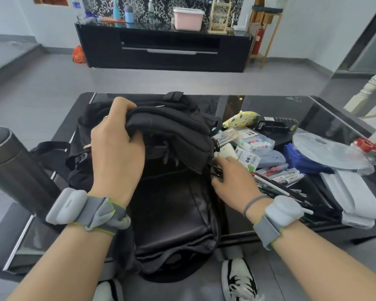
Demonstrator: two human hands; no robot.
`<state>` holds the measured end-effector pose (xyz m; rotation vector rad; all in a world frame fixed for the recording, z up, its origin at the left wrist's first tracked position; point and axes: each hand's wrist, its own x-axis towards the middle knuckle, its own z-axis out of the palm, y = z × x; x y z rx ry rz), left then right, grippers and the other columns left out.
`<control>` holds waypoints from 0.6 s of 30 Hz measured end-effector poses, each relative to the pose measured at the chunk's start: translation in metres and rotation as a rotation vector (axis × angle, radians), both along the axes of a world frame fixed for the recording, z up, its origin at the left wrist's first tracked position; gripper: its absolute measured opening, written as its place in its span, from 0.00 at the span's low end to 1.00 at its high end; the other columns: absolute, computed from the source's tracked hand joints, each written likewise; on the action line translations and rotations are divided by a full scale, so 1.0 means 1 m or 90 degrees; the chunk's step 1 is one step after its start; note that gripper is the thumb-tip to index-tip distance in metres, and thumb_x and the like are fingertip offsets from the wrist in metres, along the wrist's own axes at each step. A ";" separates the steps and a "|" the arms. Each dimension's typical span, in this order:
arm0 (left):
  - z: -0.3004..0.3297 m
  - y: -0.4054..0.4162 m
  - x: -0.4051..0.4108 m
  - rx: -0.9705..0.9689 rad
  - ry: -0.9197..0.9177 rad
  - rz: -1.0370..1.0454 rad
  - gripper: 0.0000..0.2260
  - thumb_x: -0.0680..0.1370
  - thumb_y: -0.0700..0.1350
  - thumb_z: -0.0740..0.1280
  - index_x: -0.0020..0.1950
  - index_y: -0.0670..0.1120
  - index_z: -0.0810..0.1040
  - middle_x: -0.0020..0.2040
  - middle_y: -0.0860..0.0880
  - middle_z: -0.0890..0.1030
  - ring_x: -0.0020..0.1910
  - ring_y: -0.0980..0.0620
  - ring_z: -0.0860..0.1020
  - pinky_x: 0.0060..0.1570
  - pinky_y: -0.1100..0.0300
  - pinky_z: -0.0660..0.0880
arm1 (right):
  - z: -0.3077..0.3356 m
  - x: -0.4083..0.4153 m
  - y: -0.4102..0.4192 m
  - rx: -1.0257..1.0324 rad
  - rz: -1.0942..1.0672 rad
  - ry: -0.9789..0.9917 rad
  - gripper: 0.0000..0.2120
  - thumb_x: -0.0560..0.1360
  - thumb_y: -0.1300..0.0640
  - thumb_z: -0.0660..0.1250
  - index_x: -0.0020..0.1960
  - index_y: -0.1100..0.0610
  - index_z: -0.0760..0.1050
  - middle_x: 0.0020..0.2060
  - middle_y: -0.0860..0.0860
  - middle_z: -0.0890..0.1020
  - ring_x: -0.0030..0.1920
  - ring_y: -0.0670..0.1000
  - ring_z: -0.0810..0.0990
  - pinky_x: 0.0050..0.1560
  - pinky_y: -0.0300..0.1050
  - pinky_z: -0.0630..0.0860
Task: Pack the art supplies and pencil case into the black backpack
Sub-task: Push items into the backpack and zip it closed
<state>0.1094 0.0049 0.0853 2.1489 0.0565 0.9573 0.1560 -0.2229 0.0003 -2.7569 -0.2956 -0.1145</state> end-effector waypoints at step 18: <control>-0.002 -0.052 0.022 0.145 0.135 0.048 0.10 0.78 0.36 0.63 0.58 0.45 0.71 0.43 0.48 0.72 0.41 0.45 0.66 0.42 0.50 0.63 | -0.013 0.011 -0.004 0.039 0.038 0.038 0.27 0.73 0.54 0.64 0.72 0.54 0.69 0.57 0.56 0.79 0.59 0.62 0.76 0.56 0.54 0.77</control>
